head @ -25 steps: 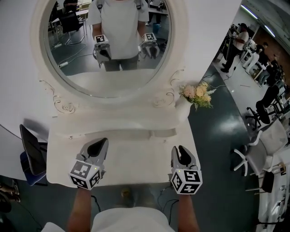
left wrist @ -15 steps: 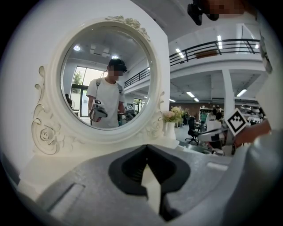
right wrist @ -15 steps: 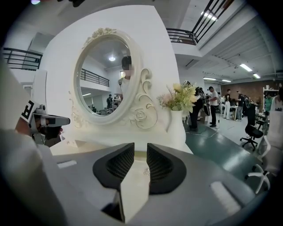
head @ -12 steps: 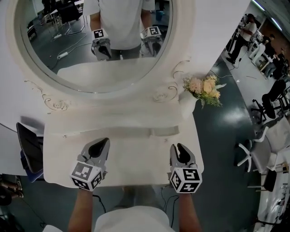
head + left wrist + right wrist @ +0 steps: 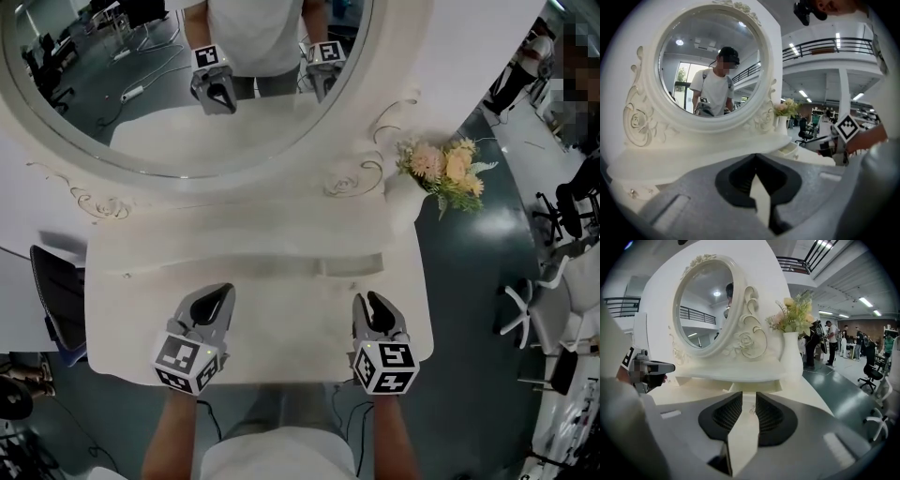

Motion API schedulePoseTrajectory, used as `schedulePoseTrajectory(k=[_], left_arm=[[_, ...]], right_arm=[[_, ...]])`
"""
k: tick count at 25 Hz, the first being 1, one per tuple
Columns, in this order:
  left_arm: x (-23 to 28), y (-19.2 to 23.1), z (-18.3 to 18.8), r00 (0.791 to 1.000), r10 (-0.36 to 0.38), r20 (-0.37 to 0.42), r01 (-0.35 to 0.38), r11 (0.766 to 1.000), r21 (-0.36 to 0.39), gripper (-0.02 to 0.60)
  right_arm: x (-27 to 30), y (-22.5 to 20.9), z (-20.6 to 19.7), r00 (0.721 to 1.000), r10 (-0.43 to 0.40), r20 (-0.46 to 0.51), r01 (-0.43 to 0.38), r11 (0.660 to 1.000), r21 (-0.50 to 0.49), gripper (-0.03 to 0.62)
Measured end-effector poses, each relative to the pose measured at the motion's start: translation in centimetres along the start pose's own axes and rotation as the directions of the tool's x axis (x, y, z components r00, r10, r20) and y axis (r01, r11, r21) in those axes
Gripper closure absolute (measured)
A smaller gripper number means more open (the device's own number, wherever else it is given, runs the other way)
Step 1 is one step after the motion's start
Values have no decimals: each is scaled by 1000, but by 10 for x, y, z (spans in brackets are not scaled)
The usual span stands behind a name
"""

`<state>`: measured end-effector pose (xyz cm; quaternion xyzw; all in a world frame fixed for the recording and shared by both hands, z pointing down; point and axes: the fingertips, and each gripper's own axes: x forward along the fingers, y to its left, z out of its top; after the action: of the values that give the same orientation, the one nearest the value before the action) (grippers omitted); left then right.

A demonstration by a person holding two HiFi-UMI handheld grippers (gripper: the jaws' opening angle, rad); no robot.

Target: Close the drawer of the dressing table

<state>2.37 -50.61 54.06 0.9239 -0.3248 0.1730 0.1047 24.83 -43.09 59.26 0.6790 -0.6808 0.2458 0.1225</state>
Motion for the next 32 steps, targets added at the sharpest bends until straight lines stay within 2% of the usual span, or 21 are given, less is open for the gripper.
schedulePoseTrajectory(k=[13,22,32], left_arm=[[41,-2,-47,996,-21,-84,18,999,-37,583],[51,0,-54,994,-22,-109,19,999,-26,583],[49,0,-57,993,-16,-119,12,1000,-29,583]], right_arm=[[54,-25,-45,995,7,-97,-5,1000,28,518],[74,-22,-52,992,38,-119,-34,999,37,503],[81,-25,-45,994,17,-105,-16,1000,17,505]])
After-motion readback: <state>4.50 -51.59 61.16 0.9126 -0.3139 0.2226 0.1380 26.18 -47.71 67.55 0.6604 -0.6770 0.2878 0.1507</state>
